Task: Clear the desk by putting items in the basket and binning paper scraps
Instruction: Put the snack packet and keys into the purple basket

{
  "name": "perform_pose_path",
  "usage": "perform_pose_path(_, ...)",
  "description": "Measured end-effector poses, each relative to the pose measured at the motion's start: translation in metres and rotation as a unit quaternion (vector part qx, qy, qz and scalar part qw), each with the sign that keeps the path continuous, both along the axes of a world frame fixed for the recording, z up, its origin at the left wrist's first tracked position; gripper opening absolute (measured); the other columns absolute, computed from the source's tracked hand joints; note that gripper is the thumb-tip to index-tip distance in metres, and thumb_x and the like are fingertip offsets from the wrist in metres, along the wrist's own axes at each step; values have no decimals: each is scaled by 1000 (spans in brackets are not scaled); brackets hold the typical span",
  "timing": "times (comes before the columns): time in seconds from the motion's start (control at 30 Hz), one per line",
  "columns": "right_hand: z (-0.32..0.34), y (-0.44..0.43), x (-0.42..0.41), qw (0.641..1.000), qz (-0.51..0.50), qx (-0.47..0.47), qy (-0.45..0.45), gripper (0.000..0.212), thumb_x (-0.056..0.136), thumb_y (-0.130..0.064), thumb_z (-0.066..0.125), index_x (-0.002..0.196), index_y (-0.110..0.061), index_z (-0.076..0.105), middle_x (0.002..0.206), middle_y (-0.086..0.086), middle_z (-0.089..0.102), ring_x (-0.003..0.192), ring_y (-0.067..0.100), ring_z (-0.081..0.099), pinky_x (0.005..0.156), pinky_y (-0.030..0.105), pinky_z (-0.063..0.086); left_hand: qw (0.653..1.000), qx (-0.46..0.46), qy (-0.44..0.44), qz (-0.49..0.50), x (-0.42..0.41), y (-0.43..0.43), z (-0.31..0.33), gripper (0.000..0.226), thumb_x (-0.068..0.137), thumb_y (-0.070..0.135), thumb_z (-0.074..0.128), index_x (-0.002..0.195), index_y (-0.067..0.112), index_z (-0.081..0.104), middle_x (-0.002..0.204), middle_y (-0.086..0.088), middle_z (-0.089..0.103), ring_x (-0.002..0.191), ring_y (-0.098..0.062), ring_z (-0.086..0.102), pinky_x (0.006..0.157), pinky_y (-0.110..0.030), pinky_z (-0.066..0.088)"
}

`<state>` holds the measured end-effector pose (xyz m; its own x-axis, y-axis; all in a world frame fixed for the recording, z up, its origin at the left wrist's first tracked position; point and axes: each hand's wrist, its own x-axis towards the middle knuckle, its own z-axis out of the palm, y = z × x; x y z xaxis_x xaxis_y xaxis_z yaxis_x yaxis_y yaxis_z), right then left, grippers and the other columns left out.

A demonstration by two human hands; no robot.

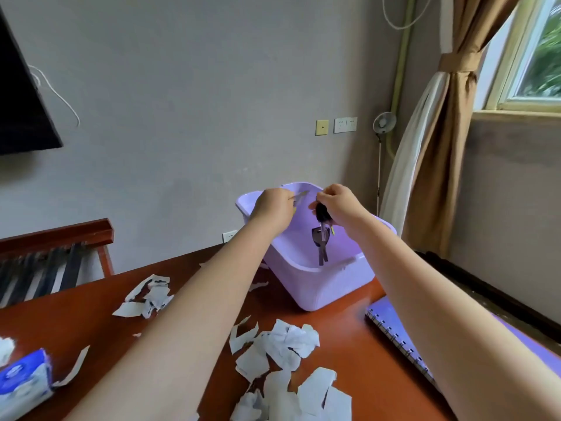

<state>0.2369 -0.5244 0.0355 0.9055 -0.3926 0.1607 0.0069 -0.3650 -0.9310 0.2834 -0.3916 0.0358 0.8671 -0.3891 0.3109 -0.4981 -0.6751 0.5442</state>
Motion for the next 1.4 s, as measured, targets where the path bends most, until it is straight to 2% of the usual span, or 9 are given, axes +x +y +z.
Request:
perform_pose_path(0.27,-8,-9,3,974,-34,-213,73,19,90,-10,49,89,4,62,100,20,70,86,30,62,76,37,50,967,253,22,-9,1,-2,-20,29,83,6,54,55,14,47,61,-1,43,68,-24,41,58,-27,35)
perform_pose_path(0.4,-21,-14,-8,899,8,-401,174,21,86,-14,52,98,-7,67,101,12,69,94,31,63,75,36,51,938,337,55,-57,-7,-9,-18,21,84,24,61,98,10,68,93,-4,64,85,-26,57,75,-32,49)
perform_pose_path(0.53,-27,-16,-7,877,31,-427,218,19,82,-14,58,96,-9,69,98,10,70,93,30,65,78,37,53,912,392,99,-67,-14,-14,-15,24,79,37,66,68,16,57,71,0,54,69,-21,51,65,-28,42)
perform_pose_path(0.67,-28,-15,-7,878,29,-421,226,21,84,-17,57,100,-8,68,102,10,69,95,29,64,78,35,51,931,350,84,-52,-15,-11,-12,32,81,39,63,63,14,51,69,-1,51,74,-25,51,64,-28,39)
perform_pose_path(0.83,-19,-9,-16,899,8,-404,167,24,91,-20,51,107,-7,65,108,10,67,95,29,58,76,35,45,972,234,5,-8,-14,7,-5,33,88,36,53,107,13,65,110,-4,63,104,-25,57,88,-34,48)
perform_pose_path(1.03,5,28,-39,939,-30,-335,76,15,89,-15,44,81,-14,56,81,6,56,79,27,48,58,29,32,997,42,8,59,-36,41,9,28,89,36,53,109,19,62,117,-3,60,107,-25,56,95,-33,45)
perform_pose_path(1.2,31,79,-66,956,-17,-292,-15,20,88,-13,43,94,-14,62,80,2,53,77,24,46,61,26,33,990,-49,-9,129,-67,93,22,24,90,29,51,102,14,65,113,-3,64,95,-21,56,79,-25,42)
perform_pose_path(1.3,34,116,-80,951,49,-307,1,17,84,-4,40,72,-4,52,65,5,43,67,23,38,53,26,25,985,-58,-4,165,-90,137,22,25,91,28,48,101,12,64,108,-5,63,88,-20,52,75,-25,38)
perform_pose_path(1.4,30,158,-93,947,111,-303,7,31,84,-7,47,57,-22,39,58,-2,40,63,22,37,49,26,26,978,-52,-1,200,-114,187,14,26,94,27,47,106,11,63,110,-7,63,90,-17,52,73,-26,38)
